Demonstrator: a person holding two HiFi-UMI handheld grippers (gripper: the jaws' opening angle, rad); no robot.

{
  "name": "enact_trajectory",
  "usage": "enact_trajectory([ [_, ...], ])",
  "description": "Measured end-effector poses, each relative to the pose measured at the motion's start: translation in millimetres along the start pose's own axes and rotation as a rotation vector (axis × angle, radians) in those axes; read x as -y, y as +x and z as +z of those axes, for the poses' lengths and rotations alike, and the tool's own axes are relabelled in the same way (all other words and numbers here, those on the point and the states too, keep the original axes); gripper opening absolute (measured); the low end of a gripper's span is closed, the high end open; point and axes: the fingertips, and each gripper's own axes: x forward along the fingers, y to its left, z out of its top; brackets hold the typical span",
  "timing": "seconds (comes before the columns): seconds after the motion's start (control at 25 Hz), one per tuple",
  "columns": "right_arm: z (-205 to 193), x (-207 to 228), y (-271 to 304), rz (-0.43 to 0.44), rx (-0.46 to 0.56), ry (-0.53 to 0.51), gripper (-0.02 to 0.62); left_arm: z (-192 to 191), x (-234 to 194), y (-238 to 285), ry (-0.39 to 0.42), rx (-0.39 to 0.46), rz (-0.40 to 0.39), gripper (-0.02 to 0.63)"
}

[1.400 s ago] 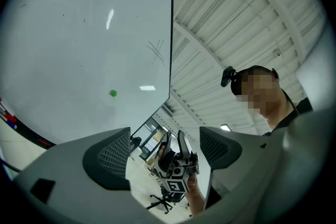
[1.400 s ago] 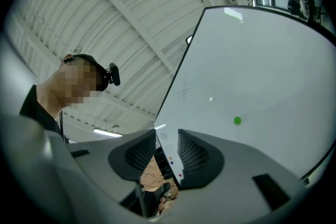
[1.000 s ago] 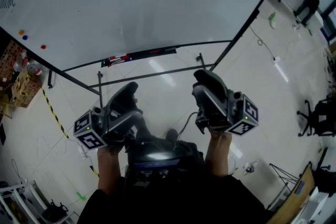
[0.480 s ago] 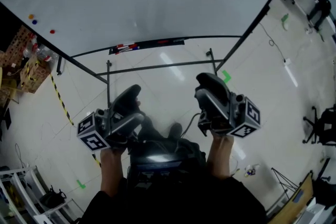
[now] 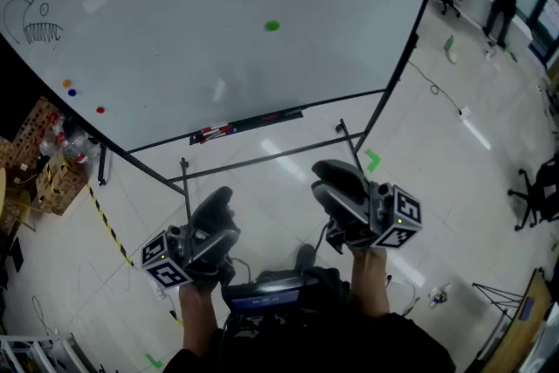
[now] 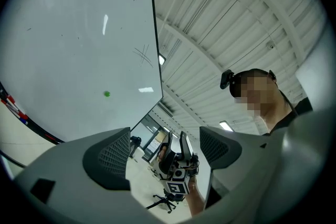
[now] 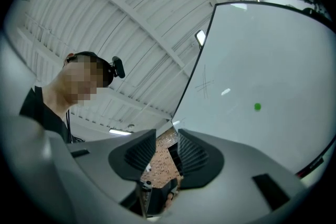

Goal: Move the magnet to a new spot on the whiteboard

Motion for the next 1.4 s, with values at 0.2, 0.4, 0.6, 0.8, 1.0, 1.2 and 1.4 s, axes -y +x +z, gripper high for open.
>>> enact_trajectory([
  [0.2,-27.4,-23.7,14.8,-0.047,-0.019,0.013,0.152,3.6,5.4,-42.3,-0.027,-0.008,0.014,0.405],
  [0.4,-59.3,-51.9,20.9,-0.101,-0.049,0.011,0.143,-0.5,15.6,-74.0,-0.1,0.003,-0.024,0.405],
  [0.6,-79.7,-74.8,16.4,-0.169,-0.08,-0.012,0.132,-9.1,22.0,-89.9,-0.144,-0.006,-0.078,0.405],
  [0.8,-85.9,-95.6,11.7,-0.167,-0.095,-0.035,0.129,-20.8,36.9,-98.3,-0.148,-0.004,-0.102,0.405],
  [1.0,-87.5,-109.7,18.4,-0.107,-0.112,-0.04,0.124,-14.4,51.7,-107.5,-0.104,0.035,-0.088,0.405],
  [1.2,-75.5,-119.4,9.3,-0.059,-0.105,-0.044,0.124,-20.6,64.8,-98.7,-0.078,0.056,-0.073,0.405],
  [1.4,-56.3,-115.0,-11.1,-0.053,-0.08,-0.032,0.124,-33.9,71.7,-76.6,-0.064,0.036,-0.058,0.405],
])
